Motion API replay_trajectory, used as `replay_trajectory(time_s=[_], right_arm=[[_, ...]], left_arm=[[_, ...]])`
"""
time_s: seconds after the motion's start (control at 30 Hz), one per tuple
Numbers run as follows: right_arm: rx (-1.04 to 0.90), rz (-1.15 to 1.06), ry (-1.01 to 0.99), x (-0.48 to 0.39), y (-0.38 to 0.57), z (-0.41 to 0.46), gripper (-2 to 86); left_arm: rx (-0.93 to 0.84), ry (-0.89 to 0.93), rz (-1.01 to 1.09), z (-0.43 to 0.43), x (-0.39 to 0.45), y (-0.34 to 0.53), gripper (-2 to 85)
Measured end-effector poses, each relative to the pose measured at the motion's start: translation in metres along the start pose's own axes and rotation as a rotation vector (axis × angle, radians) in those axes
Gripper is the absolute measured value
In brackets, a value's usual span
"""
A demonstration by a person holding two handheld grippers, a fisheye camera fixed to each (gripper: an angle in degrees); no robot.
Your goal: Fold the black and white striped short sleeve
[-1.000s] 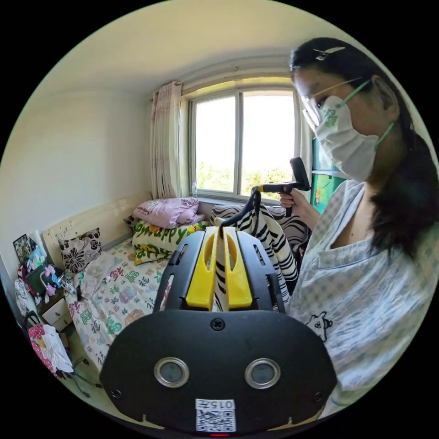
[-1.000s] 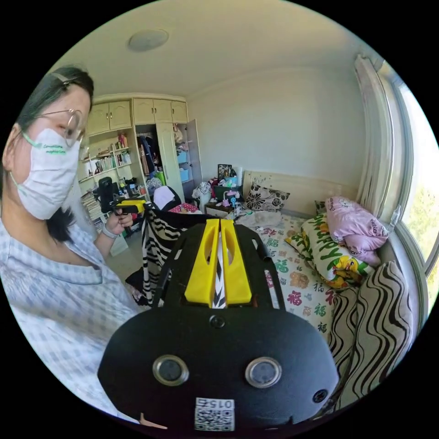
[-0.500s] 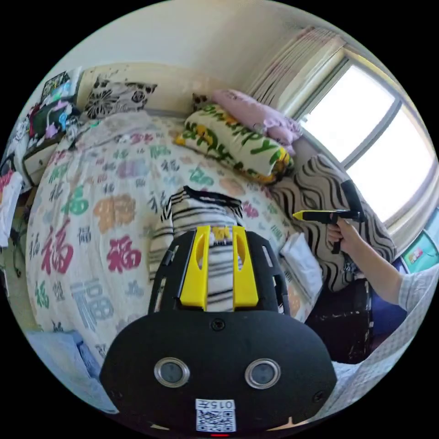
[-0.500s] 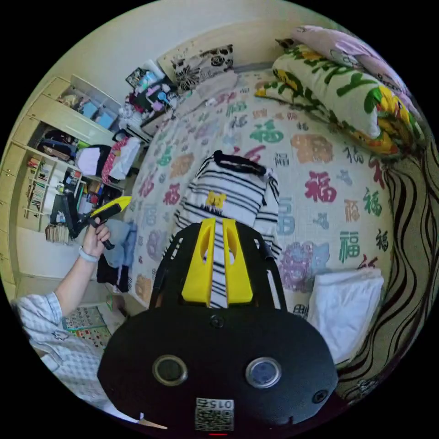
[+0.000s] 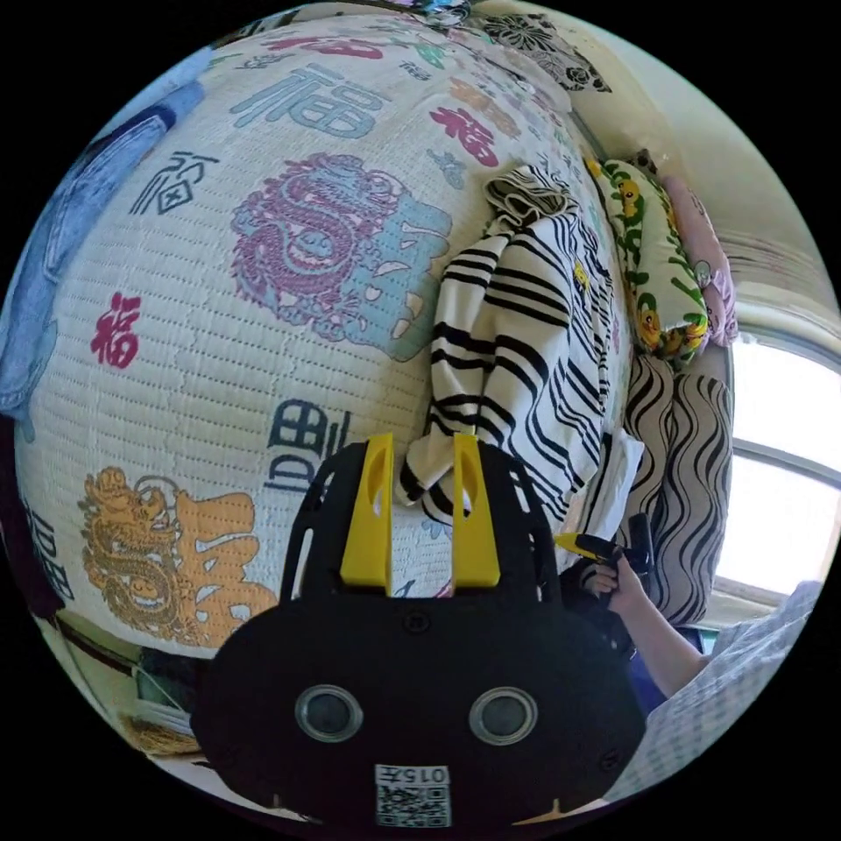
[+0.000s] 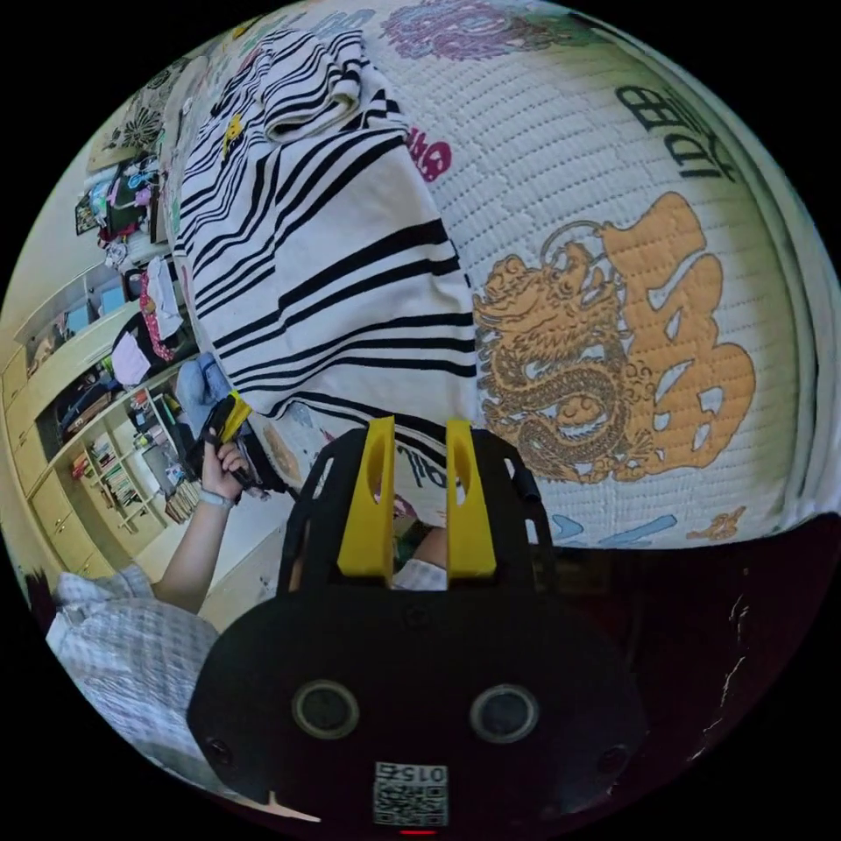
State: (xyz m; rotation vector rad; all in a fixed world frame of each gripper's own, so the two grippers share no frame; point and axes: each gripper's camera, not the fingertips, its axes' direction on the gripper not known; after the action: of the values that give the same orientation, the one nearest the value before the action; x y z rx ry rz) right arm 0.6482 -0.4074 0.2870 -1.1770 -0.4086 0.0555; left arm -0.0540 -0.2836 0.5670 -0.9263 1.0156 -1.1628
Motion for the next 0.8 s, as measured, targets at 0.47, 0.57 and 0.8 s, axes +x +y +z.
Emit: replay_trajectory(time_s=[0.47,0.57,0.8], right_arm=[[-0.029,-0.026,0.219,0.022,-0.04,0.022,-0.8],[0.044,-0.012,0.165,0.037,-0.036,0.021,0.1],[0.07,0.001,-0.03,0.034,-0.091,0.065,6.9]], left_arm=[[0.008,-0.065,0.095,-0.083,-0.085,-0.041,-0.7],[0.054,-0.034,0.084,-0.111,-0.11,-0.043,-0.8],[0.003,-0.179,0.168,-0.089,-0.138,-0.072,-0.8]])
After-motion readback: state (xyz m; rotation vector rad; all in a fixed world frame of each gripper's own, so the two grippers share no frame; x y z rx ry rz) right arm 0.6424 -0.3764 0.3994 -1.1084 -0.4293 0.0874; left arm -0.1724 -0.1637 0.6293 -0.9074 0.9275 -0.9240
